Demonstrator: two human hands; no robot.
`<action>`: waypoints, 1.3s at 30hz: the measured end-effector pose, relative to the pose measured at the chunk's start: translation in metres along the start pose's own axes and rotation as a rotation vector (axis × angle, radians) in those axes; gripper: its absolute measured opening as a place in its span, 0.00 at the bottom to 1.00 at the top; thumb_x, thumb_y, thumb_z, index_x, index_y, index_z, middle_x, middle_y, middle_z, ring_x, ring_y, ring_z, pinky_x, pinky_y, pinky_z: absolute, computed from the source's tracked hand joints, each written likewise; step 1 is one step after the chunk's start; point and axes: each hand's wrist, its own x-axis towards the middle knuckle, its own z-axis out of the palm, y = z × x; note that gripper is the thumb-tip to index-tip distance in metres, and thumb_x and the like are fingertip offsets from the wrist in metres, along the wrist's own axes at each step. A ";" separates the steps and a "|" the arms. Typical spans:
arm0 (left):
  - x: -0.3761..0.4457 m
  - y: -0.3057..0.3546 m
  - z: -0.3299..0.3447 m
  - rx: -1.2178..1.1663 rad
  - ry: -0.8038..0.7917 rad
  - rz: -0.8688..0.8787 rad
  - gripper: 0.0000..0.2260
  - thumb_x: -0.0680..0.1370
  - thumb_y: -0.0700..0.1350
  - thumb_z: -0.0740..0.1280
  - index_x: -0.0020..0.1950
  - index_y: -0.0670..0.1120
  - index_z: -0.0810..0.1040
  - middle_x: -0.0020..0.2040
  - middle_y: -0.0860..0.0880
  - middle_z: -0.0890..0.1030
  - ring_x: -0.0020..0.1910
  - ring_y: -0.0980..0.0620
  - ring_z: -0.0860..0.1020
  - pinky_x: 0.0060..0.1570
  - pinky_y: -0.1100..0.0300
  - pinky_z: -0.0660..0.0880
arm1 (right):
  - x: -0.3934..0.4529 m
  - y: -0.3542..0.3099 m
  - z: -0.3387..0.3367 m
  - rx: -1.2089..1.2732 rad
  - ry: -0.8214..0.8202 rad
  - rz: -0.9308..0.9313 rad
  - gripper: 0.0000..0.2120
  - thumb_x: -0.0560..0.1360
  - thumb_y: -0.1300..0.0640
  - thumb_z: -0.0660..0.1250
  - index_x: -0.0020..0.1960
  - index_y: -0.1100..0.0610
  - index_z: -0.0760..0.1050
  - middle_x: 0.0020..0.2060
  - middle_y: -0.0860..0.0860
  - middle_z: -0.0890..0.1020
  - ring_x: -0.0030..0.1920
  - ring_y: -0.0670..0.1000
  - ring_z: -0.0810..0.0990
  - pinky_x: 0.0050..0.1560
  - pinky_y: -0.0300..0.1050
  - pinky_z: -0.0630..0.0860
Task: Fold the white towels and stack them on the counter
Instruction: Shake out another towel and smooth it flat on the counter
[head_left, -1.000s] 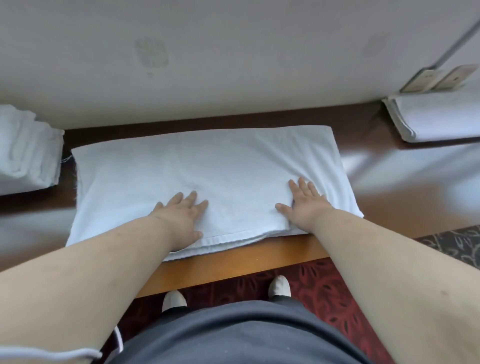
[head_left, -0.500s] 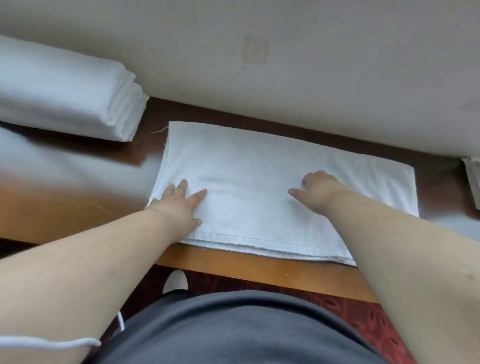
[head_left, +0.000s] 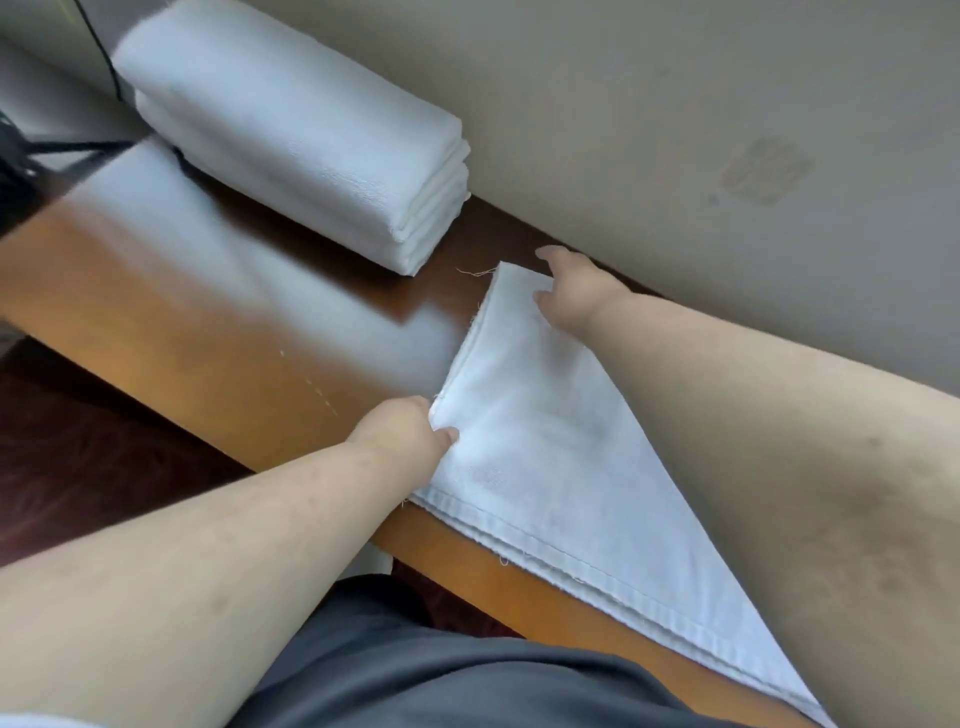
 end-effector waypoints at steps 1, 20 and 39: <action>0.000 -0.001 -0.001 -0.020 0.005 0.028 0.18 0.80 0.57 0.63 0.61 0.45 0.73 0.54 0.45 0.78 0.50 0.45 0.77 0.46 0.55 0.75 | 0.012 -0.004 0.000 0.000 -0.041 0.031 0.33 0.80 0.52 0.63 0.80 0.50 0.52 0.77 0.55 0.62 0.74 0.58 0.66 0.72 0.50 0.65; -0.010 0.007 -0.004 0.060 0.135 -0.133 0.31 0.74 0.55 0.66 0.71 0.51 0.56 0.66 0.46 0.67 0.62 0.45 0.70 0.58 0.52 0.71 | -0.002 0.006 0.032 0.318 0.144 -0.027 0.24 0.78 0.57 0.63 0.73 0.50 0.66 0.77 0.51 0.59 0.70 0.52 0.70 0.64 0.38 0.64; -0.009 0.165 0.027 1.278 -0.063 0.355 0.22 0.74 0.42 0.58 0.68 0.49 0.70 0.61 0.49 0.74 0.60 0.45 0.75 0.53 0.52 0.74 | -0.353 0.241 0.086 0.290 0.006 0.799 0.37 0.80 0.39 0.59 0.81 0.47 0.46 0.81 0.51 0.46 0.80 0.55 0.44 0.78 0.53 0.49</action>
